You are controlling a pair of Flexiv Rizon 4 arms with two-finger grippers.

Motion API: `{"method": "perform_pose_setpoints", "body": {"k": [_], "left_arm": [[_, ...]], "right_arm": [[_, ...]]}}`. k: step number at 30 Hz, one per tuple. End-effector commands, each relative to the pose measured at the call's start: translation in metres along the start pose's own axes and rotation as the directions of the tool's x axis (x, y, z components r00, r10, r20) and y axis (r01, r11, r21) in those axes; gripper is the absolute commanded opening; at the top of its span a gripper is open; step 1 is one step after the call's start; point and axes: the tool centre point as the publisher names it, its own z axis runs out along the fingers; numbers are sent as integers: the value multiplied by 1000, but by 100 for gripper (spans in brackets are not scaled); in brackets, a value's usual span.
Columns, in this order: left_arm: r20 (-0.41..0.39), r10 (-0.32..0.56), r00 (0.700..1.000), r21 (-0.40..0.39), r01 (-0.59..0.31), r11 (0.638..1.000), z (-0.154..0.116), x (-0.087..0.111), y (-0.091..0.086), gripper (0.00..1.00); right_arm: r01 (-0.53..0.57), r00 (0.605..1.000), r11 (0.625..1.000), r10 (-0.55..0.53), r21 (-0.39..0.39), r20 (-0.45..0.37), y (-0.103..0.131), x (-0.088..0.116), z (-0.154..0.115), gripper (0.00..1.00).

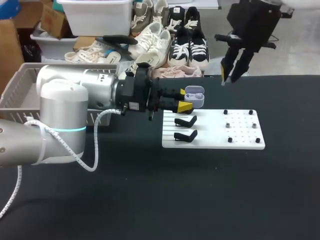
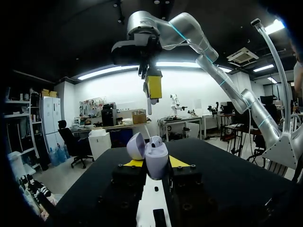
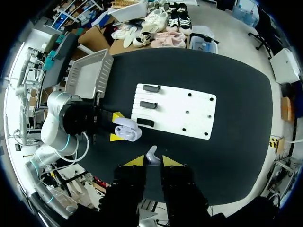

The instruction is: Pick up each earbud case from the left stands, insert the matching earbuds, close the lid, and place the case in the box.

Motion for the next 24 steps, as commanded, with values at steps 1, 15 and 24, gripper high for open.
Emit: {"method": "perform_pose_setpoints", "body": {"k": [1, 15, 24], "left_arm": [[0, 1, 1000, -3, -1, 1000, 0, 0, -1, 0], [0, 1, 1000, -3, -1, 1000, 0, 0, -1, 0], [0, 1, 1000, -3, -1, 1000, 0, 0, -1, 0]], "right_arm": [[29, 1000, 1000, -29, 10, -11, 18, 0, -6, 0], [105, 994, 993, -102, 63, -48, 67, -8, 5, 0], [94, 995, 992, -89, 89, -51, 71, -10, 6, 0]]}}
